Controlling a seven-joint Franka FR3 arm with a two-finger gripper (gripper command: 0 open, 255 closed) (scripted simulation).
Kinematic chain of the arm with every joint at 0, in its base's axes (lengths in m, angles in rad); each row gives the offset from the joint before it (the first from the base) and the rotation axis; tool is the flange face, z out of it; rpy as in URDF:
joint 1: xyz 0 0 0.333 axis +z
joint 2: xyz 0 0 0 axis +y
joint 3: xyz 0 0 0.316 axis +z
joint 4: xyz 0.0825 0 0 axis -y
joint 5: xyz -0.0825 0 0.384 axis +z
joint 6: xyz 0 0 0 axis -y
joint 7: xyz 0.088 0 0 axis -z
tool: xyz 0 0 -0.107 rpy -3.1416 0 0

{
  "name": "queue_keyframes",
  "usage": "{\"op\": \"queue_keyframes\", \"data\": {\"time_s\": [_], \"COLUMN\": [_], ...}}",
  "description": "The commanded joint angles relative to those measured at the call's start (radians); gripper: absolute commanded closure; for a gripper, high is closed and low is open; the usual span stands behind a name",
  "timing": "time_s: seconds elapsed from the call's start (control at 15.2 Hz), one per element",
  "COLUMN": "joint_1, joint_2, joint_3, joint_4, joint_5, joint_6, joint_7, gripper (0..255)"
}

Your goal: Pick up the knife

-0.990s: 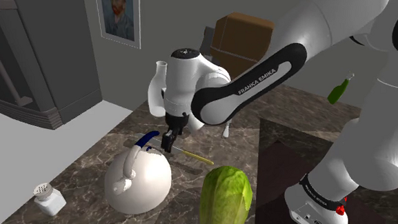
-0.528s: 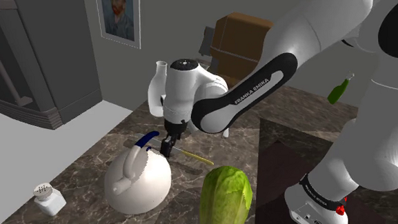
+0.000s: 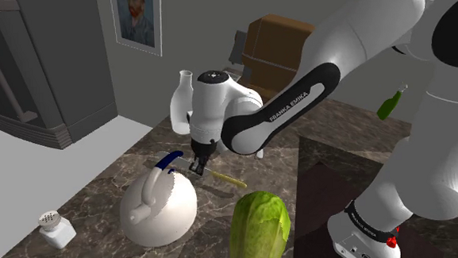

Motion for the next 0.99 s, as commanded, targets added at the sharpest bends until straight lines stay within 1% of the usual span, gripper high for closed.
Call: {"op": "queue_keyframes", "data": {"time_s": [0.0,0.07,0.92], "joint_1": [0.0,0.008,-0.016], "joint_2": [0.0,0.009,-0.124], "joint_3": [0.0,0.002,0.037], "joint_4": [0.0,0.012,0.043], "joint_5": [0.0,-0.003,0.094], "joint_6": [0.0,-0.005,-0.154], "joint_7": [0.0,0.011,-0.061], "gripper": [255,255,255]}}
